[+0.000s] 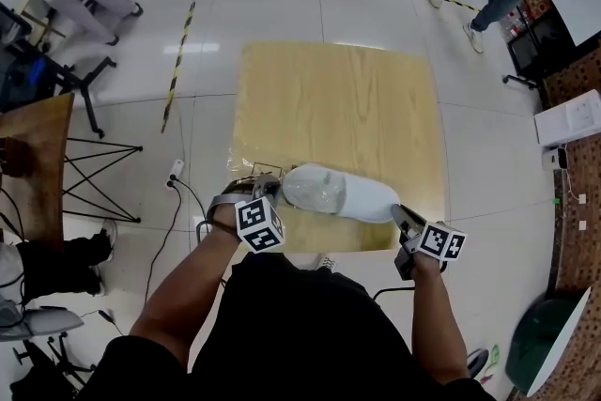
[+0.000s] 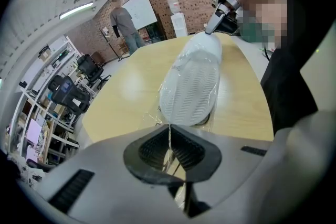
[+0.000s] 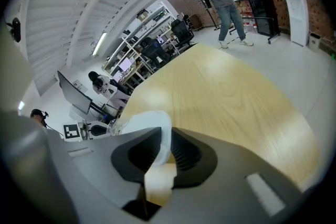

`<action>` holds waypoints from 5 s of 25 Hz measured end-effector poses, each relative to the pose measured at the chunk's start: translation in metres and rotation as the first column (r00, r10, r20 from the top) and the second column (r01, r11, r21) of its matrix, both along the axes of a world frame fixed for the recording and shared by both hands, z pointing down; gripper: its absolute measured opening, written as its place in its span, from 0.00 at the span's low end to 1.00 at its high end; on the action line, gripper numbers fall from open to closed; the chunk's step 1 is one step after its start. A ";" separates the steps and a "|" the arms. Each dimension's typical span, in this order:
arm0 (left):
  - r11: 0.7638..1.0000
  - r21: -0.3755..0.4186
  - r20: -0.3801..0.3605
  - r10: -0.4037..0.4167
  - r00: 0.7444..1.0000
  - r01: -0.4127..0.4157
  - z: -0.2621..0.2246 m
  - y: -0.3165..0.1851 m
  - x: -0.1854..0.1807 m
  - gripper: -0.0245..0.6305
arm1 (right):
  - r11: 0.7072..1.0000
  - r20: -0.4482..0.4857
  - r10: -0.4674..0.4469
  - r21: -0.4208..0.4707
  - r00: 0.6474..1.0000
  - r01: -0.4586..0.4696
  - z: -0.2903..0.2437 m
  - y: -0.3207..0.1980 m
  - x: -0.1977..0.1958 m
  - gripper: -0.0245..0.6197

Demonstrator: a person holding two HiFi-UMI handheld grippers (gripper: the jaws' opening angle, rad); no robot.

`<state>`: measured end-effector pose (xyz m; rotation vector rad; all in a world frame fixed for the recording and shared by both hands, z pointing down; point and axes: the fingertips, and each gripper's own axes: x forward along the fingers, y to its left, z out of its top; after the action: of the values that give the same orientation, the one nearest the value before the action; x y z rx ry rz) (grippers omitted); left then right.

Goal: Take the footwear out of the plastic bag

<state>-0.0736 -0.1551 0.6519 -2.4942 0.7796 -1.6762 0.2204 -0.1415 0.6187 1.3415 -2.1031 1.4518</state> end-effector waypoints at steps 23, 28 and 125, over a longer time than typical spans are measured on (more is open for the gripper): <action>0.994 -0.002 0.129 -0.105 0.986 0.106 0.022 -0.017 -0.078 0.06 | 1.000 -0.094 0.004 -0.028 0.996 -0.007 0.014 0.024 0.033 0.14; 0.993 0.008 0.146 -0.116 0.982 0.116 0.021 -0.027 -0.088 0.06 | 0.999 -0.100 -0.015 -0.033 0.995 0.012 0.013 0.029 0.037 0.13; 0.856 -0.320 -0.663 -0.509 0.549 0.407 -0.172 0.384 -0.041 0.05 | 0.843 -0.240 -0.265 0.412 0.934 0.345 -0.168 0.390 -0.158 0.04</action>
<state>-0.1151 0.2292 0.4796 -3.2908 1.5507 -0.6768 0.0619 0.2485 0.4510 1.1384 -2.4835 0.7157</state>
